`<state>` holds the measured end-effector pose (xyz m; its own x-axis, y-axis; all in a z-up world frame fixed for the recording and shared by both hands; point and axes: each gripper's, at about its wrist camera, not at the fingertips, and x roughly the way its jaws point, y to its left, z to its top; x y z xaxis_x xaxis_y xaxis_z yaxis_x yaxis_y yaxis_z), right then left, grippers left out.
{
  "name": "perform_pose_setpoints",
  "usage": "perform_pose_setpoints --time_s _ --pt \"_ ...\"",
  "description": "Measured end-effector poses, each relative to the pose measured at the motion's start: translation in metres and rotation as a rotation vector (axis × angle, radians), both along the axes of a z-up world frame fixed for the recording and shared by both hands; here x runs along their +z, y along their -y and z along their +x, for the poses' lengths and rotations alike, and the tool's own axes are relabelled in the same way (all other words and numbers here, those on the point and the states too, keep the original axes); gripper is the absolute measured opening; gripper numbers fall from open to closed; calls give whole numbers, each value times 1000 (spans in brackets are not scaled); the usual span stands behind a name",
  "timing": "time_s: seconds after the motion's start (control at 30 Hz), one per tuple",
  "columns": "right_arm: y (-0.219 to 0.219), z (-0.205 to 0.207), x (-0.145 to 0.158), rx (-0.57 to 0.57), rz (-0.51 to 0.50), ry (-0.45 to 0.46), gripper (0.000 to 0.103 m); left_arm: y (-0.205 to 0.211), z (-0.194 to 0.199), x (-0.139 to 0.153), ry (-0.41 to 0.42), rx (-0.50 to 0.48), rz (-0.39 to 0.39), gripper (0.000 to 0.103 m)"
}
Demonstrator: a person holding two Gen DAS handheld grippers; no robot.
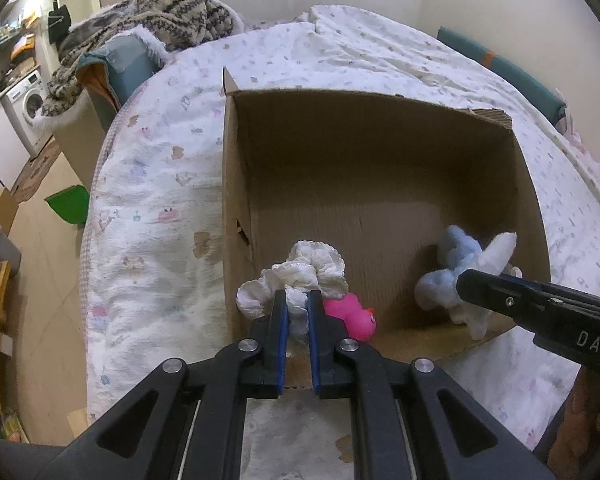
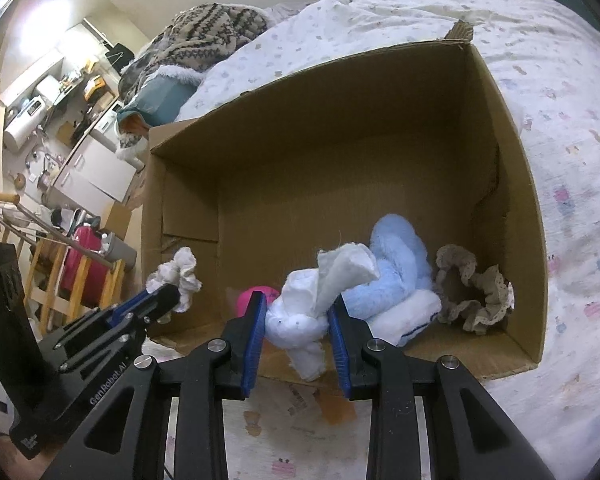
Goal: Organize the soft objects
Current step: 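Carry the sock and scrunchie over the box and open both tools inside, then withdraw both tools from the box toward the remaining items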
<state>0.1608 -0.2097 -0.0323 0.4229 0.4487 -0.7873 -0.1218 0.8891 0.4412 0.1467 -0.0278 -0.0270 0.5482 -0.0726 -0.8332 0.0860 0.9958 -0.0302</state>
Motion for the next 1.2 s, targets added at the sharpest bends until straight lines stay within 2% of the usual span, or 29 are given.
perform_pose_setpoints --time_s 0.33,0.6,0.67,0.7,0.73,0.83,1.0,1.2 --pt "-2 3 -5 1 19 -17 33 0 0 -3 -19 1 -9 9" --pt "-2 3 -3 11 81 -15 35 1 1 -8 -49 -12 -24 10" --pt "-4 3 -1 22 91 -8 41 3 0 -8 -48 -18 -13 10" --pt "-3 2 0 22 92 -1 53 3 0 -8 -46 -19 -11 10" --pt "-3 1 1 20 96 6 58 4 0 -8 -46 -20 -11 11" --pt "-2 1 2 18 111 9 60 4 1 -8 -53 -21 -19 22" --pt "4 2 2 -11 115 5 63 5 -2 -4 -26 -10 -8 56" --pt "9 2 1 -35 116 -4 63 5 -3 -2 -20 -8 -9 57"
